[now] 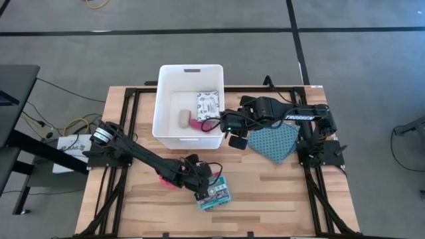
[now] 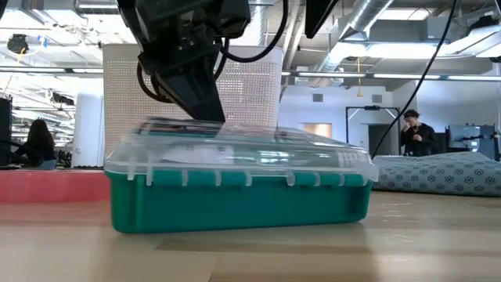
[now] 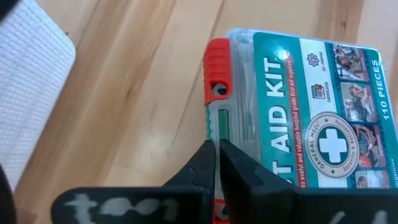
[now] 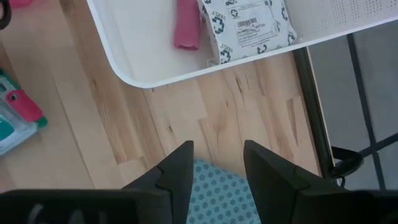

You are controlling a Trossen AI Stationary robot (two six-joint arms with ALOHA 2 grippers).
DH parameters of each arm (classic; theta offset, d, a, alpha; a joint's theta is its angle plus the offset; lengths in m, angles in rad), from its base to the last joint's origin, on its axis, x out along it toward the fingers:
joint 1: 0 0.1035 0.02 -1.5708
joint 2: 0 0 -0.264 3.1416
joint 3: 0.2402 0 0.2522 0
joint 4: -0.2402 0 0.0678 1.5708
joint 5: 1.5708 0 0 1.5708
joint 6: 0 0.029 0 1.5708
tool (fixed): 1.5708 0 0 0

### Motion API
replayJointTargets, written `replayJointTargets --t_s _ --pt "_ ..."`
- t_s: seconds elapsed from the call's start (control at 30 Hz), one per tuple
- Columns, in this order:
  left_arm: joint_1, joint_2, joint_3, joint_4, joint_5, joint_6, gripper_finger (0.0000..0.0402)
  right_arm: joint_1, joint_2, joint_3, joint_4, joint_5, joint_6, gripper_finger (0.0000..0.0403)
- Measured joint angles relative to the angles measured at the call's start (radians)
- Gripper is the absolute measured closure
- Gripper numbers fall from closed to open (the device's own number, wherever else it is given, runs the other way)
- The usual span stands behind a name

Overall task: Pick & place medical supplies in basket/bin
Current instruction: Put the first aid kit box into the white bin

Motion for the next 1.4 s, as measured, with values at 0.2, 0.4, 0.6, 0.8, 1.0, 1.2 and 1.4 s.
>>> replayJointTargets --t_s 0.2,0.4,0.6,0.8,1.0,1.2,1.4 --pt "-0.003 -0.001 0.000 0.000 -0.003 0.000 0.0401 0.000 0.000 0.000 0.000 0.000 0.000 0.0270" --pt "-0.006 -0.015 0.007 -0.017 -0.004 0.000 0.0401 0.001 0.000 0.000 -0.001 -0.002 0.000 0.0269" --pt "-0.029 -0.018 0.119 -0.205 -0.084 0.002 0.0401 0.027 0.000 0.000 -0.002 -0.006 -0.001 0.0270" --pt "-0.066 -0.019 0.316 -0.445 -0.163 -0.018 0.0401 0.057 0.000 0.000 -0.002 -0.003 0.000 0.0270" --pt "-0.109 -0.022 0.551 -0.704 -0.275 -0.049 0.0399 0.092 0.000 0.000 -0.002 -0.001 0.000 0.0269" --pt "-0.115 -0.023 0.659 -0.816 -0.331 -0.062 0.0400 0.134 0.000 0.000 -0.002 0.000 0.018 0.0270" --pt "-0.114 -0.015 0.577 -0.799 -0.177 -0.002 0.0401 0.192 0.000 0.000 -0.002 -0.005 0.030 0.0264"
